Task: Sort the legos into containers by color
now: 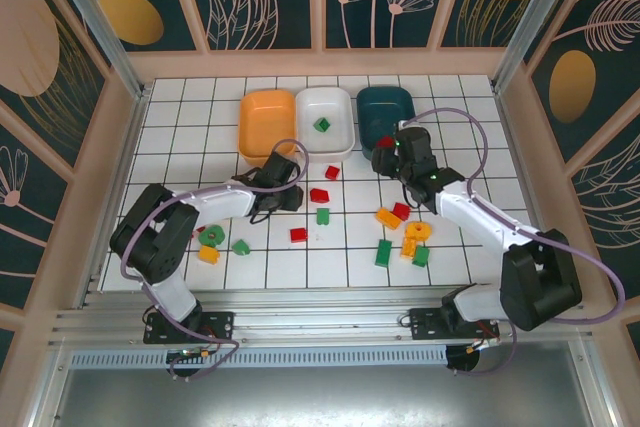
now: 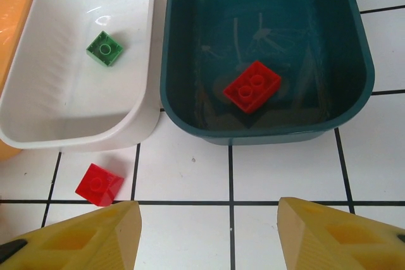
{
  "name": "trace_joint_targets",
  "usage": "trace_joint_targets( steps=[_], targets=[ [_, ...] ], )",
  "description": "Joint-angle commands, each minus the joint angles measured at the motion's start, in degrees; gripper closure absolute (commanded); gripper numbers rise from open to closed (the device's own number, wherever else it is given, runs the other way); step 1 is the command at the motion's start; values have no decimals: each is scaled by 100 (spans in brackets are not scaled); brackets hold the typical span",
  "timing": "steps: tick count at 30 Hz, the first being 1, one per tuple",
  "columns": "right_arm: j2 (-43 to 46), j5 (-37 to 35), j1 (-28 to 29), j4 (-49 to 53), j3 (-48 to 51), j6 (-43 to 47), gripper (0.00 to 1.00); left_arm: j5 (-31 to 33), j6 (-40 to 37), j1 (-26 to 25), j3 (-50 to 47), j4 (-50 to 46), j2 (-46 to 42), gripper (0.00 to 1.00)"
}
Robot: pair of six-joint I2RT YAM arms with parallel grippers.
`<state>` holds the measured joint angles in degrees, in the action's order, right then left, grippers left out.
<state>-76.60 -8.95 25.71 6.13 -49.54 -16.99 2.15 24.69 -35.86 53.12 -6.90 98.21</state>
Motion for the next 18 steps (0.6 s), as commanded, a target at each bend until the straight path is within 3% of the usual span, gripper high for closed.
trace_joint_targets(
  steps=[1,6,12,18],
  targets=[
    [212,-72,-110,-134,94,-174,41,-81,67,-49,470,-242,-608,84],
    [189,16,-233,-95,180,-300,41,575,2,156,1232,-477,-738,86],
    [219,393,-225,-141,364,-401,41,134,168,1217,2161,-438,-43,86],
    [410,434,-212,-28,436,-303,42,104,104,1649,3414,-878,1376,88]
  ],
)
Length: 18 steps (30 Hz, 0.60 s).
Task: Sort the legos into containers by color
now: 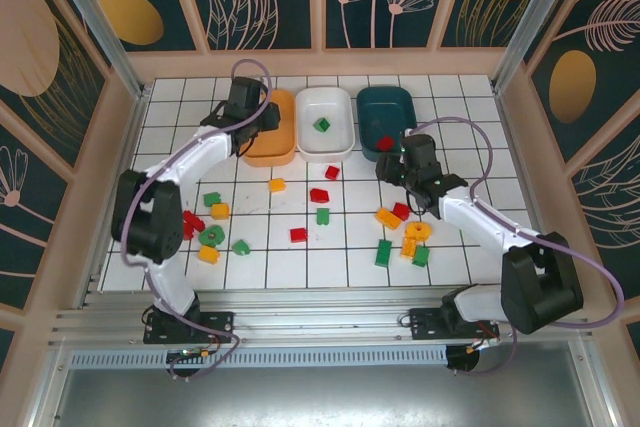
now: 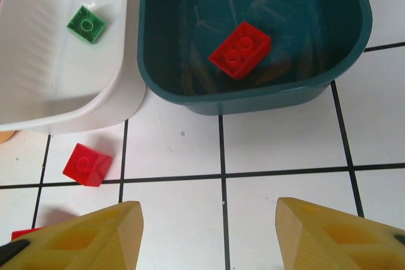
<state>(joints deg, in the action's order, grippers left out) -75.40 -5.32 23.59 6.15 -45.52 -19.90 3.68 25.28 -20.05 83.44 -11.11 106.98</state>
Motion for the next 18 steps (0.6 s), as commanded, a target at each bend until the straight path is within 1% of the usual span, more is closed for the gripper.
trace_joint_targets(
  steps=[1,6,9,10,13,15,18],
  targets=[
    [314,79,-2,-14,22,11,42,-57,48,112,521,-489,651,88],
    [241,130,74,54,-44,-2,42,-182,94,274,1237,-756,1365,86],
    [69,10,190,23,-90,-66,40,-142,96,273,1591,-951,1675,82],
    [20,-37,248,13,-118,-92,40,-146,126,274,1620,-945,1712,79],
    [-86,-167,396,12,-207,-160,38,-217,155,268,1707,-961,1713,60],
    [-185,-296,516,-10,-280,-217,36,-198,144,278,1786,-1015,1618,40],
    [-422,-455,737,-81,-413,-343,33,-185,94,269,1755,-998,1329,26]
  ],
)
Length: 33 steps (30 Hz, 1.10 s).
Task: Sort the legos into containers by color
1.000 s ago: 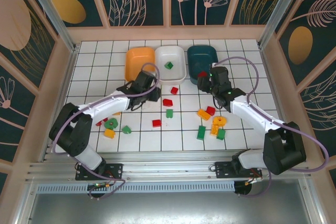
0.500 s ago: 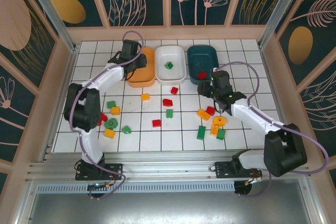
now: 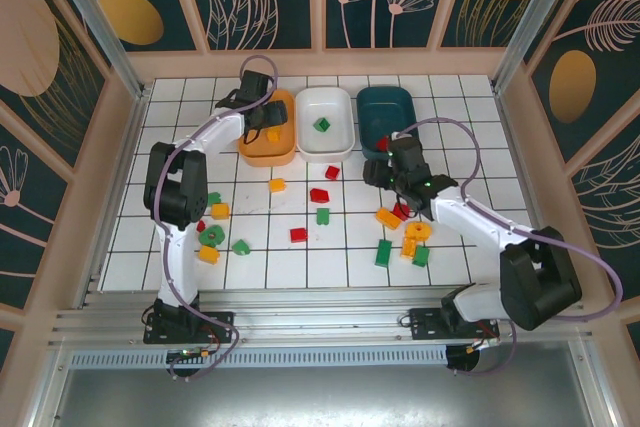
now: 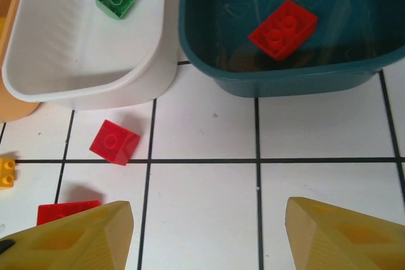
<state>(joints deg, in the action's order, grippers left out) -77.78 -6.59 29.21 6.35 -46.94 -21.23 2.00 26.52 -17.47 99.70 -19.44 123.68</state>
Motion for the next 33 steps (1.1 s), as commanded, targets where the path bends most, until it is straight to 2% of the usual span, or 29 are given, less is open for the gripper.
trace_joint_targets(
  steps=[1,2,6,9,11,16,19,23,27,33],
  targets=[
    [-286,-422,267,-116,-342,-283,32,-31,-46,15,97,-159,-471,20],
    [-396,-476,378,-164,-395,-298,31,-34,-71,15,40,-132,-623,16],
    [-819,-639,514,-350,-652,-510,26,52,-73,14,-465,11,-1358,15],
    [-1302,-678,661,-549,-964,-801,23,133,227,18,-1696,759,-2417,8],
    [-1717,-770,818,-684,-1216,-953,20,122,567,20,-2927,1485,-3258,2],
    [-2703,-985,1003,-631,-1903,-1208,18,314,1224,14,-5203,2390,-4722,1],
    [-3098,-1141,1112,-613,-2114,-1297,20,382,1448,16,-6110,2619,-5421,2],
    [-3439,-1430,1244,-450,-2323,-1397,22,361,1564,15,-6720,2630,-5977,1],
    [-3838,-1629,1271,-302,-2582,-1462,26,336,1567,11,-6972,2680,-6122,1],
    [-4083,-1813,1271,-270,-2725,-1491,44,224,1523,15,-6939,2709,-6034,1]
  ],
)
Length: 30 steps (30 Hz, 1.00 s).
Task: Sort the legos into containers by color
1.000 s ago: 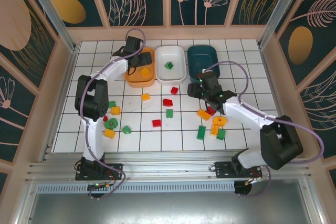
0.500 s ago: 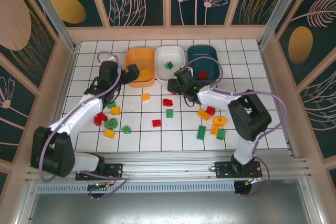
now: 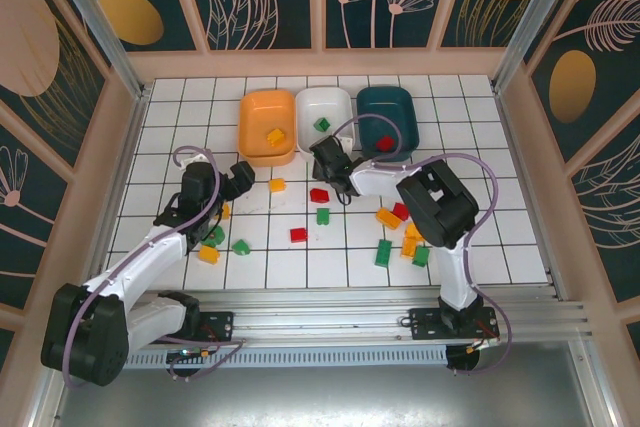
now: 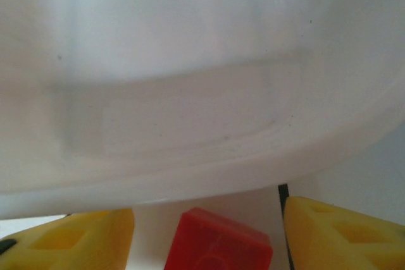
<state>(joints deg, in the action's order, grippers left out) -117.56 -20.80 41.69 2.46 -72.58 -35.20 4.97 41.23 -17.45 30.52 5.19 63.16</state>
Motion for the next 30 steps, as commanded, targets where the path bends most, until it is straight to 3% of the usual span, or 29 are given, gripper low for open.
trace_joint_targets(
  steps=[1,10,21,25,30],
  targets=[
    [-113,-407,17,115,-144,-97,47,-88,49,14,-6,254,42,2],
    [192,-434,-21,-67,338,-23,75,-115,-69,14,276,145,157,1],
    [2260,-596,-46,-74,1510,442,78,-328,-112,9,515,181,402,1],
    [2681,-404,-572,17,1364,872,78,-606,26,7,520,422,558,1],
    [2159,580,-1622,-70,752,1457,78,-1364,343,7,433,1023,978,1]
  ],
)
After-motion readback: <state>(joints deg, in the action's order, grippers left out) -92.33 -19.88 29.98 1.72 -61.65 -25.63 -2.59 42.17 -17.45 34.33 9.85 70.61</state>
